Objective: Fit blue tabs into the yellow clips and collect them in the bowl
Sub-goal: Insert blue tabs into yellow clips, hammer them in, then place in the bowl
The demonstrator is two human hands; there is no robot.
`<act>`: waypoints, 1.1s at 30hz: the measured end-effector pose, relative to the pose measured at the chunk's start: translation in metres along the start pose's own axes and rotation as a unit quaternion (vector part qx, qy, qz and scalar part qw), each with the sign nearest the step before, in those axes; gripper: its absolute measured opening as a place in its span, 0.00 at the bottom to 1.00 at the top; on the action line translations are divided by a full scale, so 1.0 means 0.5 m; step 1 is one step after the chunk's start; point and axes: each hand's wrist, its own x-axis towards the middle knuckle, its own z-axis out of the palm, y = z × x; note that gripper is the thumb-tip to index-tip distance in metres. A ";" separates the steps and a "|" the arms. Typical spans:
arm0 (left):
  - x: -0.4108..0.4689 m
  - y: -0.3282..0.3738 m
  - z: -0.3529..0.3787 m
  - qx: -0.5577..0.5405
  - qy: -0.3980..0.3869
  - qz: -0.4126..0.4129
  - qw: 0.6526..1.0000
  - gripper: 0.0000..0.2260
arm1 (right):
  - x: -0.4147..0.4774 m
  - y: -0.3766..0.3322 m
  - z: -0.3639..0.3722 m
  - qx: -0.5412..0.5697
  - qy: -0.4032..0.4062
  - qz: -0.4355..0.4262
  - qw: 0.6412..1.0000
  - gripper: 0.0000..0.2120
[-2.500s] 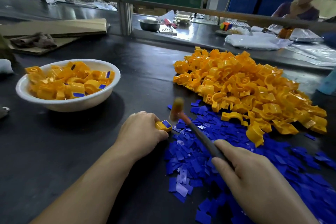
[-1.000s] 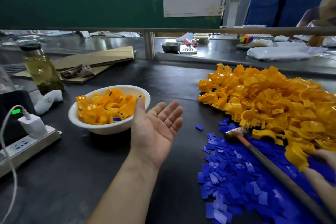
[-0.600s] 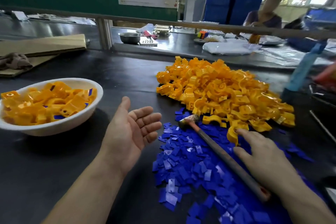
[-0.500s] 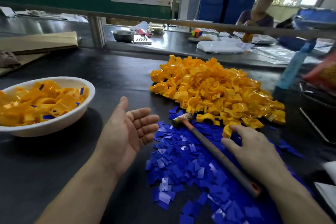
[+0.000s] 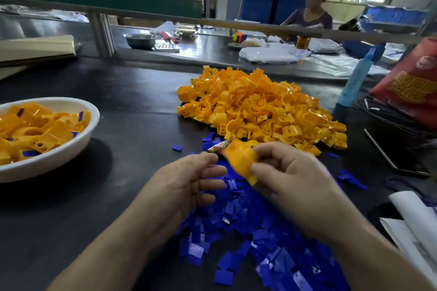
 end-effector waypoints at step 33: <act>-0.016 0.009 0.014 -0.005 0.098 0.004 0.995 0.19 | -0.024 0.075 0.069 -0.332 0.039 -0.066 0.940 0.08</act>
